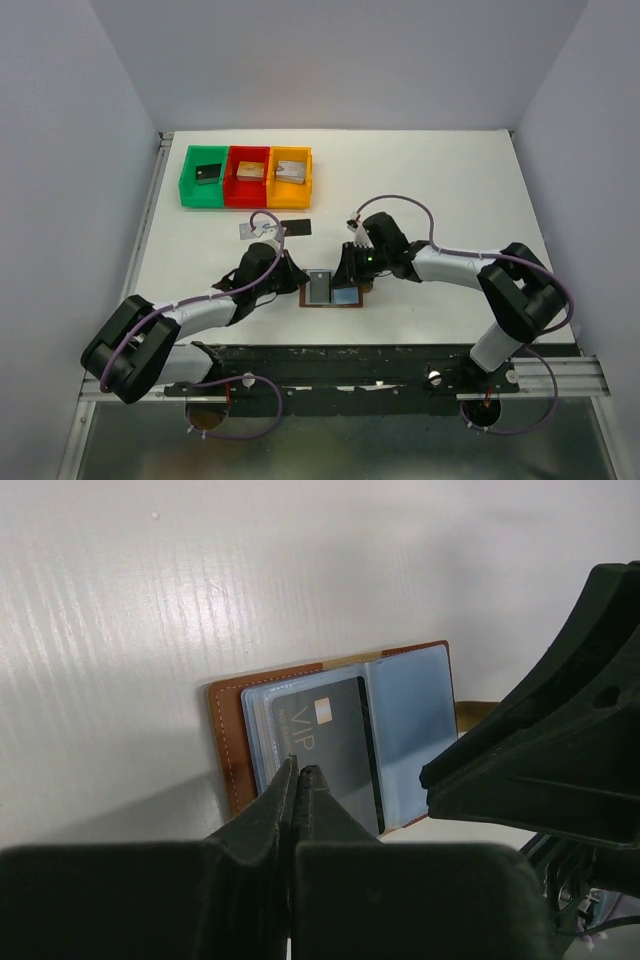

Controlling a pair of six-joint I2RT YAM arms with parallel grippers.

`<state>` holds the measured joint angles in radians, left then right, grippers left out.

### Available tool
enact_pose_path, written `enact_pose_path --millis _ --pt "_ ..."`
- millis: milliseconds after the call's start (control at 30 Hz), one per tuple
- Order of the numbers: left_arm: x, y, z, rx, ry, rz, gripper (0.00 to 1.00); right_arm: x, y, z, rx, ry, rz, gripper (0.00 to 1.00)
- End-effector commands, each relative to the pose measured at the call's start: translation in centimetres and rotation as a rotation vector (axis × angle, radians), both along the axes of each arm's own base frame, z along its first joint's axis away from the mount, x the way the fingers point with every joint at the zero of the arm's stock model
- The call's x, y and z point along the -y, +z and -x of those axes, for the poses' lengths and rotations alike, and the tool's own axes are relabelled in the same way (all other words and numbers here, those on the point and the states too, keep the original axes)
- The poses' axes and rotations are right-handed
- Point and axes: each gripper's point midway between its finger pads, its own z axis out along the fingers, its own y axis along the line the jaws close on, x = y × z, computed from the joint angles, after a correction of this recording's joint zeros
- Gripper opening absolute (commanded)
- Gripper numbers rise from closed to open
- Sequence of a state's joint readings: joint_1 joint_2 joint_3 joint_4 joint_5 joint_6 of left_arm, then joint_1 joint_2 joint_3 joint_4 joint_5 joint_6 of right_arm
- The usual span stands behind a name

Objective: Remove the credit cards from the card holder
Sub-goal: Remove the credit card from the card holder.

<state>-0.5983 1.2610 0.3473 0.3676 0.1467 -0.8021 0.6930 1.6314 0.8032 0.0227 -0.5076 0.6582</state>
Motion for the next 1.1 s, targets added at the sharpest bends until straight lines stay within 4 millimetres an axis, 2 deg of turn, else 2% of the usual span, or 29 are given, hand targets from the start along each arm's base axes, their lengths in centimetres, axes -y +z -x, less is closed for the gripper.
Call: enact_pose_path --millis 0,200,467,1067 --pt "-0.3 -0.8 0.0 -0.006 0.013 -0.008 0.0 -1.0 -0.2 -0.7 -0.004 0.006 -0.011 0.29" --pt "-0.7 -1.6 0.4 -0.026 0.014 -0.032 0.0 -0.9 -1.9 -0.6 -0.042 -0.002 0.024 0.29" --pt "-1.0 -2.2 0.8 -0.042 0.014 -0.05 0.0 -0.9 -2.8 -0.6 -0.061 -0.003 0.037 0.29" --pt "-1.6 -3.8 2.0 -0.077 0.013 -0.072 0.0 -1.8 -2.9 -0.7 -0.096 -0.021 -0.008 0.31"
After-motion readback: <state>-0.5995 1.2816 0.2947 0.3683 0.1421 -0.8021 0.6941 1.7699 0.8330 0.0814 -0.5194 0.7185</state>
